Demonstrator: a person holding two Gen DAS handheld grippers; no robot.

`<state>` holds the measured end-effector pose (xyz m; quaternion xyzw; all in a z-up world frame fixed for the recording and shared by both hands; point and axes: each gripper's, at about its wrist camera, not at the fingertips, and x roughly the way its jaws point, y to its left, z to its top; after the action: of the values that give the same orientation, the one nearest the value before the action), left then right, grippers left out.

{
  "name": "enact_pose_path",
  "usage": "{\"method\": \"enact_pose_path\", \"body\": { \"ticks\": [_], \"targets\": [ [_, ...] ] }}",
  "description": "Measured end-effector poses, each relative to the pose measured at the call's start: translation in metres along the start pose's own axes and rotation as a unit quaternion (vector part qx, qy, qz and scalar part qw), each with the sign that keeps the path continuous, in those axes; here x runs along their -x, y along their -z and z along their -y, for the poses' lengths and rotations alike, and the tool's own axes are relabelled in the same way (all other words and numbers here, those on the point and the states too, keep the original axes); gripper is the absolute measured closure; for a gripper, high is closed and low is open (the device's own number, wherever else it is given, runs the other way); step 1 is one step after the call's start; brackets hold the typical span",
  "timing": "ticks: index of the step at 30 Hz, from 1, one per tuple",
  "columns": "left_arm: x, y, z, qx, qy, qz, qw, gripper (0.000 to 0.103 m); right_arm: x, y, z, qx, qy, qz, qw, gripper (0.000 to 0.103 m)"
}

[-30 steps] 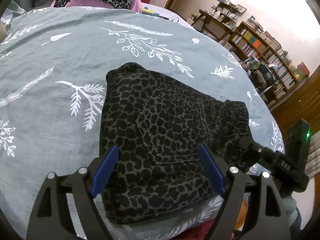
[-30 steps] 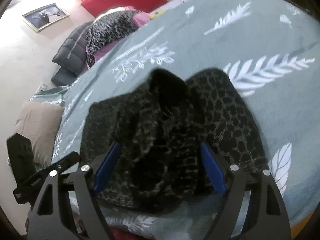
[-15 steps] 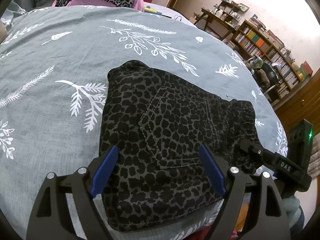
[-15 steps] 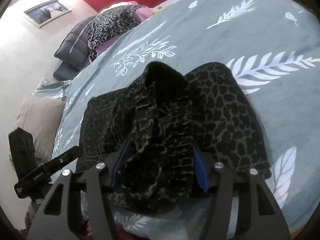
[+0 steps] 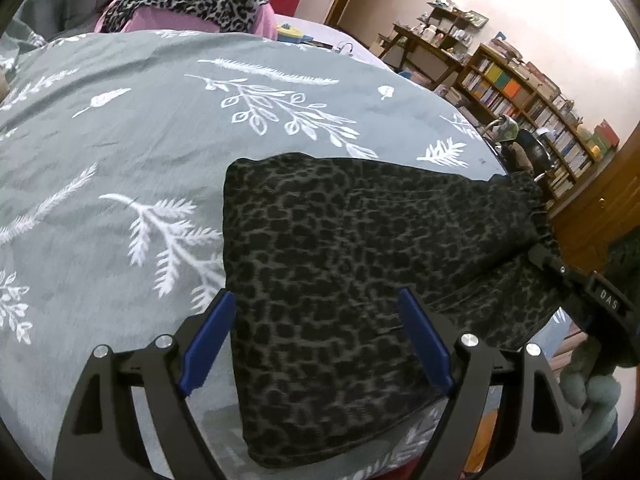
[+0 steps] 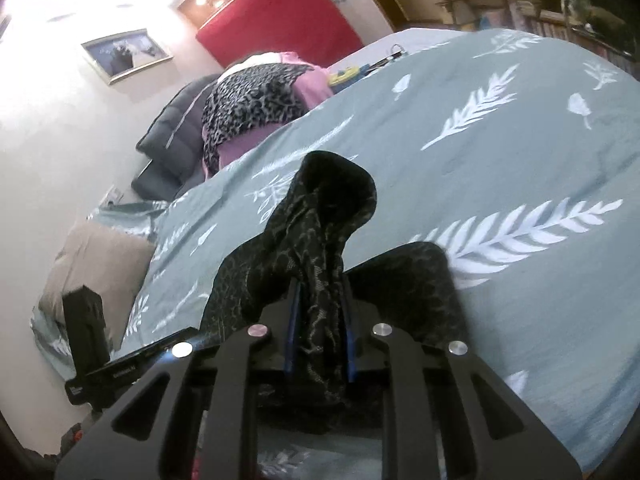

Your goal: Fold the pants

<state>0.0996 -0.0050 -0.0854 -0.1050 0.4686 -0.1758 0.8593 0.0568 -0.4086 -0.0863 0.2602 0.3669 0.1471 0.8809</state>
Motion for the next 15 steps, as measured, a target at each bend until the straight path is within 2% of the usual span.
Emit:
{"method": "enact_pose_path", "body": {
  "ticks": [6, 8, 13, 15],
  "targets": [
    [-0.026, 0.01, 0.009, -0.022, -0.009, -0.026, 0.9994, 0.02, -0.017, 0.023, 0.045, -0.035, 0.052, -0.04, 0.997, 0.085],
    [-0.033, 0.014, 0.008, -0.029, -0.018, -0.033, 0.9989, 0.019, -0.02, 0.031, 0.056, -0.047, 0.048, -0.035, 0.997, 0.085],
    [-0.043, 0.021, 0.006, -0.047, -0.039, -0.041, 0.9973, 0.016, -0.02, 0.029, 0.051, -0.03, 0.066, -0.031, 0.997, 0.081],
    [-0.043, 0.021, 0.005, -0.047, -0.04, -0.041, 0.9972, 0.016, -0.016, 0.027, 0.044, -0.016, 0.082, -0.025, 0.996, 0.072]
  ]
}}
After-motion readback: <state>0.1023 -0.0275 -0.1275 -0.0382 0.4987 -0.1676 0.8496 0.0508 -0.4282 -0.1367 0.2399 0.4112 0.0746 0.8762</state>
